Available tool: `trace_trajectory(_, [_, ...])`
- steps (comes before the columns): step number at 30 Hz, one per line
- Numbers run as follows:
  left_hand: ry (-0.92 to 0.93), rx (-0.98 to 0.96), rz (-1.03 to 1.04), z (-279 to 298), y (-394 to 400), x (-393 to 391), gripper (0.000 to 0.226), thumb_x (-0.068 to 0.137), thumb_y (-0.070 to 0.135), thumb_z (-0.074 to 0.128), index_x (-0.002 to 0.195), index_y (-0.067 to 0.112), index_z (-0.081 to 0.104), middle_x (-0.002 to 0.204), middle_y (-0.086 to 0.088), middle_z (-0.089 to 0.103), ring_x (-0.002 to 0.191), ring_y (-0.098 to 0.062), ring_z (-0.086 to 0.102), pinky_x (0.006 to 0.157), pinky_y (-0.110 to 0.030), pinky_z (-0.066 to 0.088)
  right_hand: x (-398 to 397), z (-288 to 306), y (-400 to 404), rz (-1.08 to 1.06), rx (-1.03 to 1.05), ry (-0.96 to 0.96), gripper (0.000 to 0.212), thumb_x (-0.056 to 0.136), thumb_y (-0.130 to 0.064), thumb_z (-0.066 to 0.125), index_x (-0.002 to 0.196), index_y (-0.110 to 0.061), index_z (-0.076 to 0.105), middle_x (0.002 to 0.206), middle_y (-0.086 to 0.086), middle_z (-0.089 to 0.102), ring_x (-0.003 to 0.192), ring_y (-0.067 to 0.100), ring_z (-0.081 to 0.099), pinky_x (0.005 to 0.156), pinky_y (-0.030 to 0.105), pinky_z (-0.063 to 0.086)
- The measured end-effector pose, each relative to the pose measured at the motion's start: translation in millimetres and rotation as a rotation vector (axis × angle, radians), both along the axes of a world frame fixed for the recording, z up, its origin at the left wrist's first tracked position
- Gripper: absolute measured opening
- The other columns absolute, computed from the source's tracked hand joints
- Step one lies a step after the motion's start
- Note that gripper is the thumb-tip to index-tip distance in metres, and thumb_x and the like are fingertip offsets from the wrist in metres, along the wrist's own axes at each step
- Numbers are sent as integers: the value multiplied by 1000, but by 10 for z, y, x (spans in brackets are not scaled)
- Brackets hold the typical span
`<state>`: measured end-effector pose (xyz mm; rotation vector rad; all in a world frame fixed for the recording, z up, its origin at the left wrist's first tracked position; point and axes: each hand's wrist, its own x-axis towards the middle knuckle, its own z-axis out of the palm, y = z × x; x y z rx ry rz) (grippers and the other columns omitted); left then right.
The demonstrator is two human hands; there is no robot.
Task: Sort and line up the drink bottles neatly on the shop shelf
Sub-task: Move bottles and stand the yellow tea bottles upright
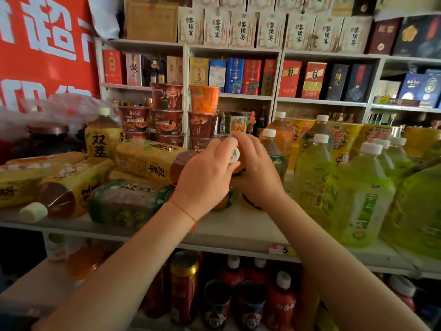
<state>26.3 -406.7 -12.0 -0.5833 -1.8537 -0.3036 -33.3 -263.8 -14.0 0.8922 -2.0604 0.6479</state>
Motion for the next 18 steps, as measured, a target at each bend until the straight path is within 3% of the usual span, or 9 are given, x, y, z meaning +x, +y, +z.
trace_trajectory(3, [48, 58, -62, 160, -80, 82, 32, 98, 25, 59, 124, 6, 59, 104, -11, 64, 78, -21, 64, 62, -30, 56, 140, 124, -21, 83, -108, -18, 84, 70, -47, 74, 140, -16, 42, 131, 1, 51, 115, 16, 53, 90, 39, 54])
trace_trajectory(5, [44, 132, -175, 315, -124, 132, 35, 100, 26, 56, 130, 8, 57, 108, -9, 65, 86, -14, 62, 73, -21, 54, 243, 239, -30, 82, -176, -54, 85, 68, -49, 81, 136, -16, 42, 124, -2, 52, 108, 12, 55, 83, 31, 56])
trace_trajectory(8, [-33, 312, -325, 460, -152, 162, 26, 105, 24, 48, 129, 16, 51, 92, -6, 64, 72, -11, 61, 64, -19, 51, 324, 401, 55, 17, -310, -210, 84, 66, -49, 86, 132, -20, 43, 118, -8, 52, 103, 6, 53, 77, 15, 48])
trace_trajectory(10, [-177, 277, -166, 413, -194, 136, 15, 105, 21, 47, 112, 15, 58, 85, 2, 60, 67, -7, 56, 58, -23, 44, 307, 422, 155, -30, -372, -305, 85, 66, -53, 85, 133, -24, 42, 119, -10, 55, 106, 8, 56, 81, 23, 53])
trace_trajectory(12, [-442, 73, 129, 256, -213, 107, 17, 103, 27, 48, 98, 18, 61, 85, 5, 60, 70, -5, 57, 55, -21, 38, 295, 352, 233, -121, -359, -335, 87, 65, -60, 82, 134, -26, 42, 123, -8, 57, 108, 12, 58, 84, 33, 57])
trace_trajectory(13, [-554, -60, 274, 173, -207, 114, 20, 103, 32, 47, 100, 20, 62, 87, 4, 62, 77, -10, 61, 57, -21, 38, 285, 289, 270, -165, -350, -348, 87, 65, -63, 81, 134, -26, 42, 124, -8, 58, 109, 13, 58, 84, 36, 58])
trace_trajectory(15, [-681, -298, 492, 34, -175, 124, 31, 101, 41, 44, 121, 23, 59, 105, -3, 66, 101, -23, 63, 76, -31, 44, 273, 146, 336, -226, -353, -389, 84, 65, -66, 79, 131, -28, 43, 124, -7, 58, 109, 15, 59, 85, 40, 58])
trace_trajectory(16, [-733, -373, 556, -21, -159, 122, 38, 99, 44, 44, 130, 23, 53, 115, -5, 65, 109, -27, 60, 87, -36, 42, 279, 80, 374, -248, -361, -405, 82, 66, -66, 78, 130, -28, 43, 124, -7, 58, 110, 15, 59, 86, 40, 58])
trace_trajectory(18, [-803, -420, 599, -133, -127, 77, 47, 97, 46, 48, 135, 19, 44, 117, -5, 65, 110, -27, 59, 95, -40, 37, 289, -13, 445, -273, -388, -411, 81, 68, -66, 77, 131, -28, 43, 126, -7, 58, 113, 16, 58, 87, 39, 57])
